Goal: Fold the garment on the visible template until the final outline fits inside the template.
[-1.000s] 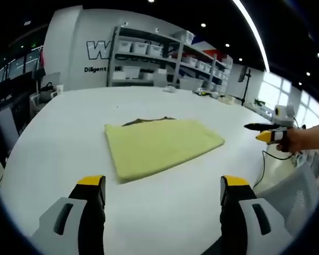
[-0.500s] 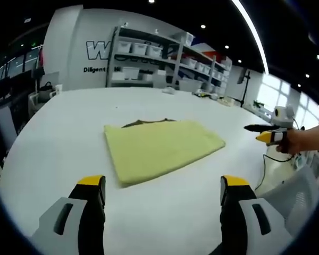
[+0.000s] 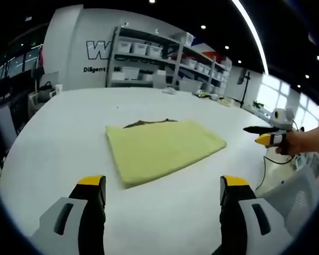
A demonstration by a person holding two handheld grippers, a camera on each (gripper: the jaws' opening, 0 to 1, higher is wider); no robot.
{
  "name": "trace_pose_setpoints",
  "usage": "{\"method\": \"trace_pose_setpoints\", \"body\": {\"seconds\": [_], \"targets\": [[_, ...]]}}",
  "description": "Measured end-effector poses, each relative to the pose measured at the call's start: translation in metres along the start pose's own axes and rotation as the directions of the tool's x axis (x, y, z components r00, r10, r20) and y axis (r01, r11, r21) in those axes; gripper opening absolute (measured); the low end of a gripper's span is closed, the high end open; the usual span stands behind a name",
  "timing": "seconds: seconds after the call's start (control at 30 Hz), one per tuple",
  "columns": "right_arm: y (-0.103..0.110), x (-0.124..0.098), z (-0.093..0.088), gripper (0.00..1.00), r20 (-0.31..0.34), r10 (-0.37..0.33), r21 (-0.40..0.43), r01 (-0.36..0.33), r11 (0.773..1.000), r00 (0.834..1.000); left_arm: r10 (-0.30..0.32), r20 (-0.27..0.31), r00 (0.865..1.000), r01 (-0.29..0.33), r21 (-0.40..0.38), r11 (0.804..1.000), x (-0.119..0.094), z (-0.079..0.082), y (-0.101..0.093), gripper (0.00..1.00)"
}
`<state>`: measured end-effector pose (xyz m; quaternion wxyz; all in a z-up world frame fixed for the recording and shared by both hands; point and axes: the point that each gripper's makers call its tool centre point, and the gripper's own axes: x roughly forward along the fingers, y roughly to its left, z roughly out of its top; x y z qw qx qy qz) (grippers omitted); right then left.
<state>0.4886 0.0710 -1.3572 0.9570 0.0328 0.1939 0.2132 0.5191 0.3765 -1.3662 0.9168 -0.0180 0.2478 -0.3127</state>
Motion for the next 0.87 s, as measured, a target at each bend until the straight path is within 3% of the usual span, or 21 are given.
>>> {"method": "trace_pose_setpoints", "body": {"seconds": [0.13,0.87], "targets": [[0.0026,0.0006,0.0033,0.99,0.018,-0.001,-0.014,0.002,1.000,1.000,-0.001,0.001,1.000,0.001,-0.002,1.000,-0.0023,0.0002,-0.0005,0.90],[0.0083,0.0049,-0.0011,0.99,-0.010,0.012,-0.012,-0.012,1.000,1.000,0.011,0.004,1.000,-0.011,0.005,1.000,-0.0060,0.0000,0.0054,0.89]]}}
